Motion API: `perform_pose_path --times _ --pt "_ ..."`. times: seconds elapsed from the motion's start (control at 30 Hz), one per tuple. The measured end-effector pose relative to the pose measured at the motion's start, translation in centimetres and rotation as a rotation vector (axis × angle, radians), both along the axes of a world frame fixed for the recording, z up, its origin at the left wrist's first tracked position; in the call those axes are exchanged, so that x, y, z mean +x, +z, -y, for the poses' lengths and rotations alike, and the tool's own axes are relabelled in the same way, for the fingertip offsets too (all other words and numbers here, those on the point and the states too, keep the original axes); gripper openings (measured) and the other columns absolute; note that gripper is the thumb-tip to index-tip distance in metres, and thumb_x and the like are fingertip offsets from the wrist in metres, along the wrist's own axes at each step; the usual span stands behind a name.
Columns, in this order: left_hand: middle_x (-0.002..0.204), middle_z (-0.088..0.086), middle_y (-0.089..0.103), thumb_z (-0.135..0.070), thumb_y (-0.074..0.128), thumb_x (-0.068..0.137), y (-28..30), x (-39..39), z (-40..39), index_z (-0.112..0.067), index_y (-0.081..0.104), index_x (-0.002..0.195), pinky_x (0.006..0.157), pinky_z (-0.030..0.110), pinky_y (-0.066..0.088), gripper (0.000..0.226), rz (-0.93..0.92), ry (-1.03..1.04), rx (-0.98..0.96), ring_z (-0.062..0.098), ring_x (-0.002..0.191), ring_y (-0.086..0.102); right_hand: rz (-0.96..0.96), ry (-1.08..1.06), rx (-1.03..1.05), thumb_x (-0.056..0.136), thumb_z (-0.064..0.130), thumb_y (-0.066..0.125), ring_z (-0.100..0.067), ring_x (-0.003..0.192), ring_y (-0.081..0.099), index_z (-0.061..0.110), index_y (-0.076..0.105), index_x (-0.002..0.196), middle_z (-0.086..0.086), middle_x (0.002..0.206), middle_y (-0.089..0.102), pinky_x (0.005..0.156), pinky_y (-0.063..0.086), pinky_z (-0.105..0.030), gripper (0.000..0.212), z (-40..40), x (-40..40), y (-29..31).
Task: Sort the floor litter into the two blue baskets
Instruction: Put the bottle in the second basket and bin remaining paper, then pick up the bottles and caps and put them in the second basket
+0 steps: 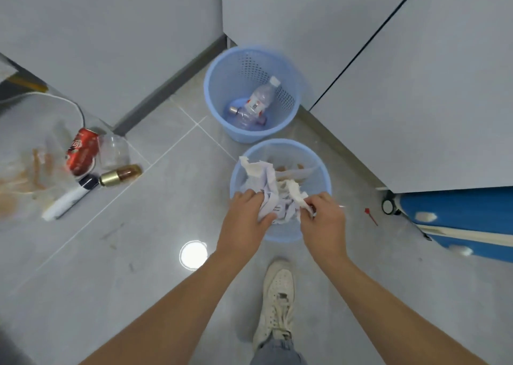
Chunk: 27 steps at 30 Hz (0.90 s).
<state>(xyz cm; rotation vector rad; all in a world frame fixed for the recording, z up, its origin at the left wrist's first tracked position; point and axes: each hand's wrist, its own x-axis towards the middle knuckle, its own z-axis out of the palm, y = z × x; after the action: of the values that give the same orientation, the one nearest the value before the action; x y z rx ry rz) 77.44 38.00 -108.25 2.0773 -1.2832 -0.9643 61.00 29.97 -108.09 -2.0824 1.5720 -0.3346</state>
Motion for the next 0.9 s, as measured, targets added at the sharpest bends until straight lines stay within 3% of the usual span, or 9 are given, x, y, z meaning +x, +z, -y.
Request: perform_pose_path --times 0.1,0.2,0.27,0.37,0.47,0.63,0.73,0.9 --pt "0.104 -0.003 0.052 -0.040 0.072 0.090 -2.3 -2.1 2.0 -0.017 0.064 0.103 0.082 0.031 0.042 0.028 0.057 -0.032 0.103 0.024 0.109 0.047 -0.003 0.023 0.062 0.080 0.001 0.076 -0.023 0.073 0.058 0.009 0.073 0.090 -0.002 0.084 0.059 0.064 0.048 -0.032 0.013 1.1 -0.1 -1.7" --pt "0.131 -0.004 0.056 -0.070 0.062 0.085 -2.6 -2.7 2.5 -0.025 0.067 0.120 0.097 0.038 0.041 0.057 0.300 -0.101 0.217 0.025 0.130 0.042 -0.060 0.053 0.207 0.080 0.020 0.078 -0.022 0.095 0.063 0.020 0.071 0.117 -0.001 0.105 0.066 0.077 0.051 -0.034 0.037 1.5 0.0 -1.6" --pt "0.136 -0.005 0.055 -0.074 0.061 0.082 -1.8 -2.3 2.0 -0.029 0.066 0.124 0.098 0.038 0.042 0.062 0.377 -0.086 0.212 0.022 0.131 0.042 -0.080 0.086 0.183 0.080 0.024 0.073 -0.022 0.100 0.061 0.024 0.069 0.120 0.001 0.109 0.066 0.077 0.052 -0.036 0.040 1.3 -0.1 -0.7" --pt "0.129 -0.001 0.058 -0.060 0.071 0.083 -0.1 -0.7 0.1 -0.024 0.071 0.116 0.092 0.037 0.043 0.049 0.351 -0.018 0.171 0.023 0.124 0.046 -0.083 0.105 0.106 0.077 0.019 0.064 -0.022 0.101 0.056 0.020 0.070 0.117 0.002 0.110 0.065 0.076 0.050 -0.033 0.040 0.4 0.3 1.0" --pt "0.120 -0.001 0.058 -0.046 0.073 0.085 1.7 2.1 -2.9 -0.022 0.071 0.113 0.085 0.036 0.045 0.037 0.341 0.036 0.151 0.023 0.115 0.051 -0.036 0.107 0.065 0.077 0.005 0.069 -0.022 0.101 0.056 0.017 0.071 0.108 0.001 0.107 0.064 0.072 0.049 -0.030 0.034 -1.2 2.2 2.7" --pt "0.113 -0.005 0.057 -0.032 0.065 0.090 3.5 9.8 -9.6 -0.024 0.067 0.113 0.082 0.034 0.048 0.024 0.301 0.197 0.158 0.018 0.109 0.052 0.025 0.261 0.112 0.081 0.002 0.071 -0.017 0.100 0.061 0.018 0.070 0.108 0.004 0.104 0.065 0.083 0.051 -0.027 0.031 -5.8 9.8 3.9" --pt "0.112 -0.007 0.057 -0.028 0.063 0.092 3.3 15.3 -14.8 -0.024 0.066 0.113 0.083 0.034 0.049 0.022 0.282 0.290 0.179 0.016 0.109 0.051 0.030 0.376 0.165 0.079 0.002 0.065 -0.013 0.098 0.060 0.019 0.070 0.104 0.006 0.103 0.064 0.085 0.044 -0.021 0.030 -8.9 16.3 3.4" --pt "0.113 -0.009 0.058 -0.026 0.057 0.096 2.4 23.0 -23.3 -0.024 0.064 0.117 0.084 0.033 0.050 0.022 0.202 0.372 0.273 0.014 0.111 0.049 0.000 0.532 0.267 0.075 0.008 0.061 -0.020 0.093 0.062 0.020 0.070 0.100 0.006 0.095 0.061 0.085 0.051 -0.035 0.029 -13.9 26.3 0.7"
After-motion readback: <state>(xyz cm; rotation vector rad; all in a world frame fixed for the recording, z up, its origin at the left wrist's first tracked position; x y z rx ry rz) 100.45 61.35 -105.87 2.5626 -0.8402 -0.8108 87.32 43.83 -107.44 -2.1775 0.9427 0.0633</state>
